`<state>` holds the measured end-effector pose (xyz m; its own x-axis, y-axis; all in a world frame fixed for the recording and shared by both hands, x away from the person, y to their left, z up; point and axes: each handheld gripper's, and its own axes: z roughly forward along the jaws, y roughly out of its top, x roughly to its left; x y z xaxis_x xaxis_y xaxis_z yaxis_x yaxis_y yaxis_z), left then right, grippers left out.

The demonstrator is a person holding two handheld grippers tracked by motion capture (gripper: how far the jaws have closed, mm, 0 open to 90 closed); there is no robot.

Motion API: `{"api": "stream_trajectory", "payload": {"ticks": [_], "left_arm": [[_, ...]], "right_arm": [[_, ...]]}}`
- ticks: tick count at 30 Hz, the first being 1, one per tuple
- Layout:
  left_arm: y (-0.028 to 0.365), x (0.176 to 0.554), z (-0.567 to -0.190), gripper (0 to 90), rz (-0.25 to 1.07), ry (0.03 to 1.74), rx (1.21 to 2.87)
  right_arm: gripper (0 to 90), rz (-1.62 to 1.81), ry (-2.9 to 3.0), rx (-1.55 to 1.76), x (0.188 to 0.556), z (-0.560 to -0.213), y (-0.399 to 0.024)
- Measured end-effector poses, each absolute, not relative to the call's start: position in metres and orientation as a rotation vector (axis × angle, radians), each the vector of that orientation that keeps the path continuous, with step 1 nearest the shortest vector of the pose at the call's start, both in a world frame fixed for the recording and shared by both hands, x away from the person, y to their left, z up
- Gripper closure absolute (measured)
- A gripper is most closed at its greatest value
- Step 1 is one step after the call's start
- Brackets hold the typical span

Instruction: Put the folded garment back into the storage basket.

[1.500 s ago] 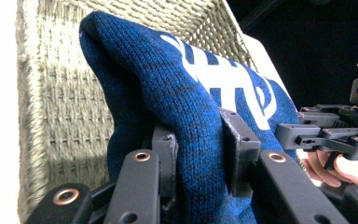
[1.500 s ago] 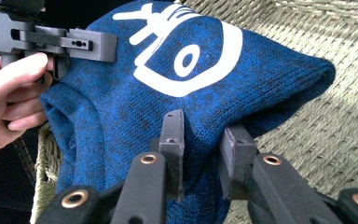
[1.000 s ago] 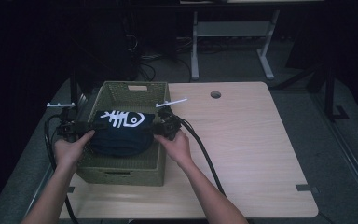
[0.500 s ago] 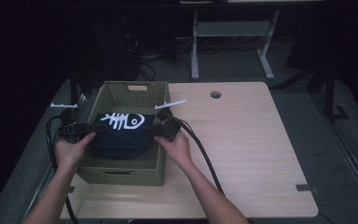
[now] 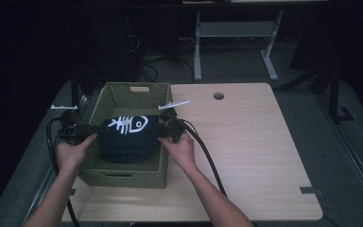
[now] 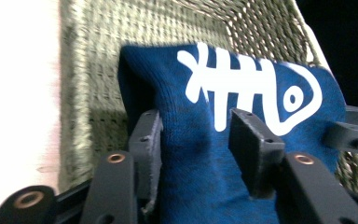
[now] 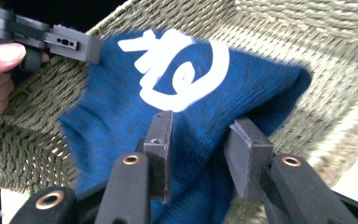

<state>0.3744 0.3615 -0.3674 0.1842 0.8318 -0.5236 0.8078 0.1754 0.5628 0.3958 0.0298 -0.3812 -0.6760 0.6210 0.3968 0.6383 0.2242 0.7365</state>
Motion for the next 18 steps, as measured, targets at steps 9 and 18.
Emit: {"api": "stream_trajectory", "payload": {"ticks": [9,18], "left_arm": [[0.356,0.373,-0.363,54.7,0.04,1.554,1.587],[0.35,0.371,-0.352,55.0,0.054,1.521,1.559]], "right_arm": [[56.8,-1.565,-2.415,-1.256,0.399,-0.37,0.016],[51.8,-1.6,-2.341,-1.23,0.402,-0.368,0.006]]}}
